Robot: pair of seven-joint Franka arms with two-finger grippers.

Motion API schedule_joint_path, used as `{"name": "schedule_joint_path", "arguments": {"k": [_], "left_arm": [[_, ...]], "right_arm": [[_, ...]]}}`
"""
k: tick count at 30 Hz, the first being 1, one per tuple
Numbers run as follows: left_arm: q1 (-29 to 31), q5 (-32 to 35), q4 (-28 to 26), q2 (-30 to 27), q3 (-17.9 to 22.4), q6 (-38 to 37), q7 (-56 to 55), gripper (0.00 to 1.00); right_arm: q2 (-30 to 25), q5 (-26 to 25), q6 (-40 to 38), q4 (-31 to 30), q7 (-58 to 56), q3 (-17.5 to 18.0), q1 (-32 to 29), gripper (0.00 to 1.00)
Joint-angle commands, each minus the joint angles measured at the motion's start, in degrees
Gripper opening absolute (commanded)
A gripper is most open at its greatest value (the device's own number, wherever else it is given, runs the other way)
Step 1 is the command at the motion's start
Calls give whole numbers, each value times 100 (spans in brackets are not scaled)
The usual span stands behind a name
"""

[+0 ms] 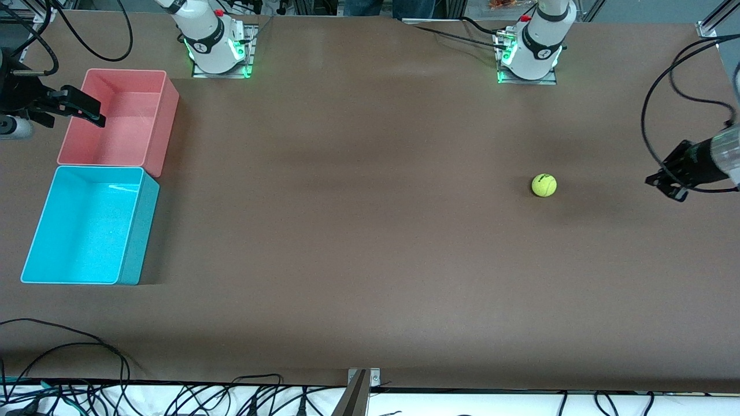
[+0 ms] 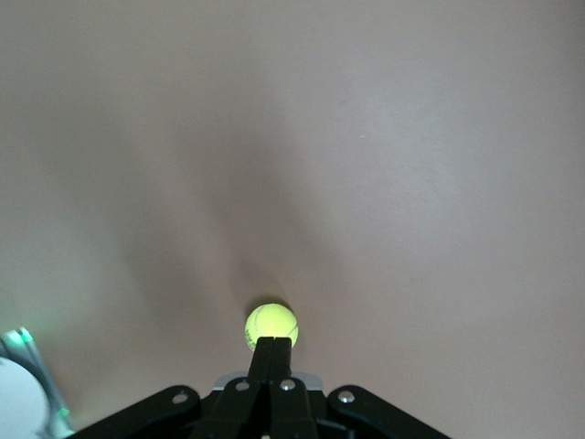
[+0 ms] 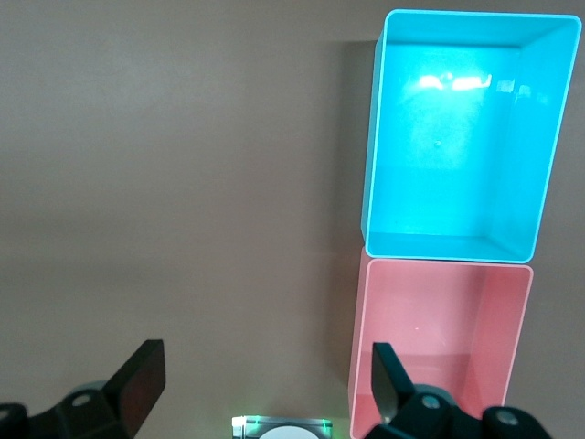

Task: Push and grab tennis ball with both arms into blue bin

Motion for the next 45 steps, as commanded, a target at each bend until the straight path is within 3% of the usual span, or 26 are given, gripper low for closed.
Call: {"name": "schedule_joint_path", "arguments": {"k": [1, 11, 15, 24, 33, 45], "left_arm": [[95, -18, -832, -116, -33, 598, -657, 0], [175, 61, -2678, -415, -60, 2514, -1386, 0], [175, 482, -3091, -336, -68, 2866, -1413, 0], [157, 571, -4058, -301, -77, 4298, -2274, 0], [148, 571, -4402, 226, -77, 5415, -2283, 0], [43, 571, -4393, 253, -253, 5389, -2310, 0]], "right_arm": [[-21, 27, -16, 70, -6, 10, 10, 100], [-12, 27, 11, 79, -6, 19, 19, 100], [-21, 27, 2, 79, -6, 19, 36, 100], [6, 27, 64, 96, -6, 19, 45, 100], [6, 53, 64, 96, -6, -16, 28, 100], [6, 62, 64, 96, -6, -16, 28, 100]]}}
